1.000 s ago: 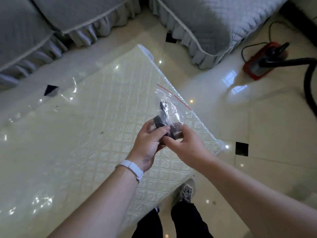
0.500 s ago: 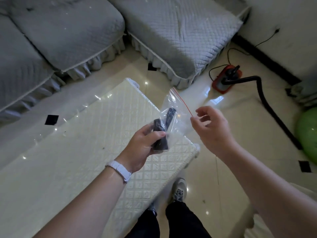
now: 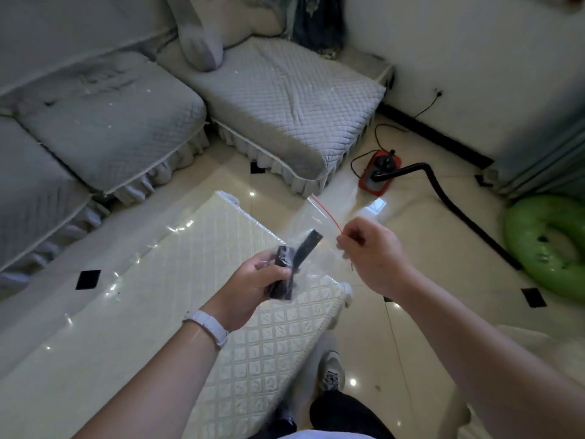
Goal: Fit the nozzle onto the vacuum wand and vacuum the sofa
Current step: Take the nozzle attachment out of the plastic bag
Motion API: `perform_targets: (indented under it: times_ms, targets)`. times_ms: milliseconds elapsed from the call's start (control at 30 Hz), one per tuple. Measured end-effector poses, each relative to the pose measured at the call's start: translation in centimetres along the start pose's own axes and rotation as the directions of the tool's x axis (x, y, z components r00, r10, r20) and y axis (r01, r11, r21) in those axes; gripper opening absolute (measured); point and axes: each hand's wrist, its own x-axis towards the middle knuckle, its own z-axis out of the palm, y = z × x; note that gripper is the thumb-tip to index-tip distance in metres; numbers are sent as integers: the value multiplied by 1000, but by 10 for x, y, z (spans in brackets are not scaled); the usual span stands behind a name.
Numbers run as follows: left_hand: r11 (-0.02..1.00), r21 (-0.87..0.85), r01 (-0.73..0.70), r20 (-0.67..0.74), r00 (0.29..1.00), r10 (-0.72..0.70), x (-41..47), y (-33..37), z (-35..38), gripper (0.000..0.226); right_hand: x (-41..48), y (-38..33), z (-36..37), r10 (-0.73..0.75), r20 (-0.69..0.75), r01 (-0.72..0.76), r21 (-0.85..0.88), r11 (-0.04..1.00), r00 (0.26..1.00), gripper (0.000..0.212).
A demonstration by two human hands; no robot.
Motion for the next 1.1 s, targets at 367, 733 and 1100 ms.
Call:
perform_targets:
  times_ms: [367, 733, 1100]
  targets:
    - [975, 196, 100, -389, 921, -17, -6, -17, 9, 26, -23, -21, 0, -36, 80, 41, -61, 997, 996, 31]
    - [884, 446, -142, -286, 913, 291, -20, 34, 76, 38, -44, -34, -12, -126, 32, 130, -248, 960, 992, 16]
    - [920, 382, -89, -299, 930, 213, -14, 40, 89, 20, -54, -27, -14, -65, 27, 68, -133, 989, 998, 18]
